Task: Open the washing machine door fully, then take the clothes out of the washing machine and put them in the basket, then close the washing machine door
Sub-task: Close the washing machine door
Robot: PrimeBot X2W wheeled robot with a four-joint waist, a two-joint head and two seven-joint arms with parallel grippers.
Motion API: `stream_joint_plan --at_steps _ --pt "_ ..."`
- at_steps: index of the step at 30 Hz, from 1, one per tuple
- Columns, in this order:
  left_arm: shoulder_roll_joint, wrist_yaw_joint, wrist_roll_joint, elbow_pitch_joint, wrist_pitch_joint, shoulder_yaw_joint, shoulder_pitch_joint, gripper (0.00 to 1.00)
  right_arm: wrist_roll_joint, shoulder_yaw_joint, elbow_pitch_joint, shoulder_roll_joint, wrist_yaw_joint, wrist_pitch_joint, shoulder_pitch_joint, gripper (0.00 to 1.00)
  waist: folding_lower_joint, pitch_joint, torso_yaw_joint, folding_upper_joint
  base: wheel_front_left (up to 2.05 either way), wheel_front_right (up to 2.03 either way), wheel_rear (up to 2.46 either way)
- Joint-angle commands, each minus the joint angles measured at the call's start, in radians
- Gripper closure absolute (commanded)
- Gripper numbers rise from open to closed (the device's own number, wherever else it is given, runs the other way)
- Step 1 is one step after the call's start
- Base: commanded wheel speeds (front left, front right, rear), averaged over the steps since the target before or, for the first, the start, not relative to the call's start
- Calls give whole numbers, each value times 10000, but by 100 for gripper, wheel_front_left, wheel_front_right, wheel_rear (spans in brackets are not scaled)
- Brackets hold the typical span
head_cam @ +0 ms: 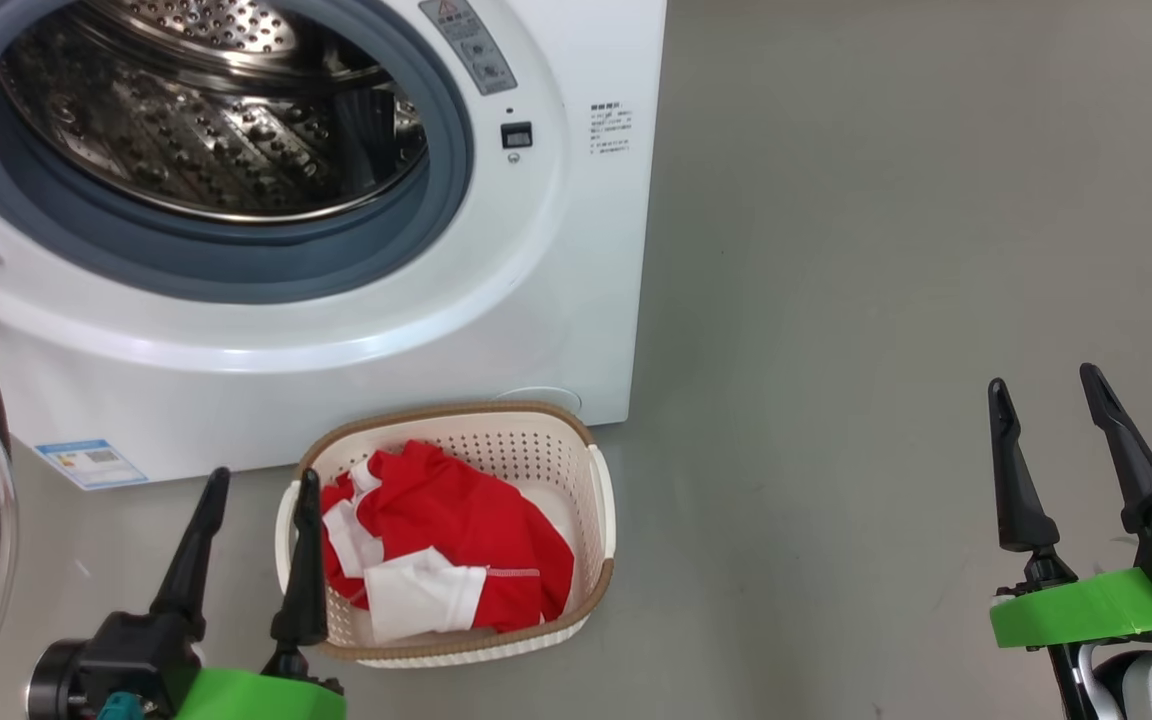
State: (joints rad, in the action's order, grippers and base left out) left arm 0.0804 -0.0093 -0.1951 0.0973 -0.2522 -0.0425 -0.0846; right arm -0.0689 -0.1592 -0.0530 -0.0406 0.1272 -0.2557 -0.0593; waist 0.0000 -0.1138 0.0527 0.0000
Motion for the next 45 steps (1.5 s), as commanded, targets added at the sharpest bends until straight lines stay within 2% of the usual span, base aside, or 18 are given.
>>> stream_joint_plan --at_steps 1,16,22,29,34,45 --pt "175 44 65 -243 -37 289 -115 0 -98 179 234 -96 35 -61 -186 0 0 -10 -8 0 -41 41 0" --pt "69 175 -199 -414 -66 253 -106 0 -84 225 199 -96 35 -61 -172 0 0 51 -160 0 -3 3 0" --pt "-8 451 -212 -531 -73 232 -76 0 13 252 203 -96 35 -61 -91 0 0 65 -509 0 0 0 0" --pt "-54 645 -341 -765 -79 307 -74 0 165 416 246 -96 35 -61 -137 0 0 25 -1278 0 0 0 0" --pt "-107 950 -275 -905 -85 311 -69 0 302 593 291 -96 35 -61 -179 0 0 52 -1985 0 0 0 0" --pt "-168 1265 -160 -1212 -93 282 122 0 501 1001 261 -96 35 -61 -234 0 0 322 -3521 0 0 0 0"
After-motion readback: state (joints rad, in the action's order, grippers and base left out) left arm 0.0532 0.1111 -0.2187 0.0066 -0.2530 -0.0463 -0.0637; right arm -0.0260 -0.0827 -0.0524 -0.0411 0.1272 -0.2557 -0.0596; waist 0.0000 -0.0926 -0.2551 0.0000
